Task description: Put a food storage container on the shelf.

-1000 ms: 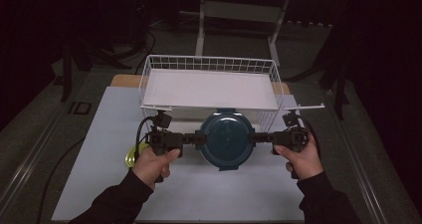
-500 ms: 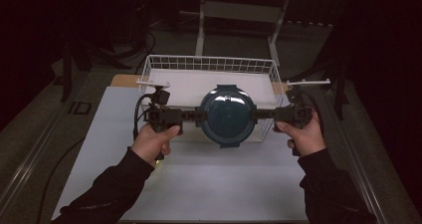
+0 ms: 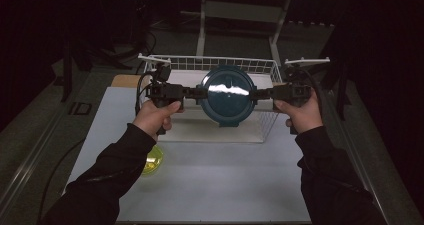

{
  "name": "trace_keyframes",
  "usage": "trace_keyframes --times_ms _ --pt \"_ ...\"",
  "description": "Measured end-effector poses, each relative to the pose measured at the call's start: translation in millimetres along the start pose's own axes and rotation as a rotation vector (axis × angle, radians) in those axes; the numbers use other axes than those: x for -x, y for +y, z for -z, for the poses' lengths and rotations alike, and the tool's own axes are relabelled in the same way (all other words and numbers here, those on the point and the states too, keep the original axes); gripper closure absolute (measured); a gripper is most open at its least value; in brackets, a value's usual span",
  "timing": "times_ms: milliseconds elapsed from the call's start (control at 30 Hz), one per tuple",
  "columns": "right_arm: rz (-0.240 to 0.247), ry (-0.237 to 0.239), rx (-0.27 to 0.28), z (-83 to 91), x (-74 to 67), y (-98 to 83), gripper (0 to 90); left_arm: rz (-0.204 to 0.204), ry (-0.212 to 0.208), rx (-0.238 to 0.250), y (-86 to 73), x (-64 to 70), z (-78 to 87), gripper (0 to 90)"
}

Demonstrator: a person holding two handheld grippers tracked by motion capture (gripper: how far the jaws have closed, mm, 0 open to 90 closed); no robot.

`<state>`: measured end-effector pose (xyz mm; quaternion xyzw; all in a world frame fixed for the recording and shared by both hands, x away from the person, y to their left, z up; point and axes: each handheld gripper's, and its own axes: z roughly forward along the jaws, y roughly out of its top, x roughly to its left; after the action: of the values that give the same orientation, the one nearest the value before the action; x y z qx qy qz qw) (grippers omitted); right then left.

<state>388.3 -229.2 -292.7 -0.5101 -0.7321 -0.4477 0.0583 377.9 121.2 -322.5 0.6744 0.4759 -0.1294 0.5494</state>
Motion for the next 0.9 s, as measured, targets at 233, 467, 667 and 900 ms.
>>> trace_keyframes --times_ms 233,467,667,900 --pt "-0.015 -0.045 0.01 -6.4 -1.7 14.0 67.6 0.053 -0.037 0.012 9.8 -15.0 -3.5 56.5" --pt "-0.064 -0.023 0.01 -9.9 5.3 21.4 68.6 0.113 -0.083 0.013 15.8 -32.6 -8.2 55.2" --pt "-0.088 -0.027 0.009 -16.0 10.3 27.2 66.6 0.169 -0.1 -0.002 18.9 -45.7 -14.3 51.3" --pt "-0.095 -0.043 0.01 -23.5 15.4 34.9 65.9 0.134 -0.051 0.008 23.9 -44.6 -16.3 49.8"
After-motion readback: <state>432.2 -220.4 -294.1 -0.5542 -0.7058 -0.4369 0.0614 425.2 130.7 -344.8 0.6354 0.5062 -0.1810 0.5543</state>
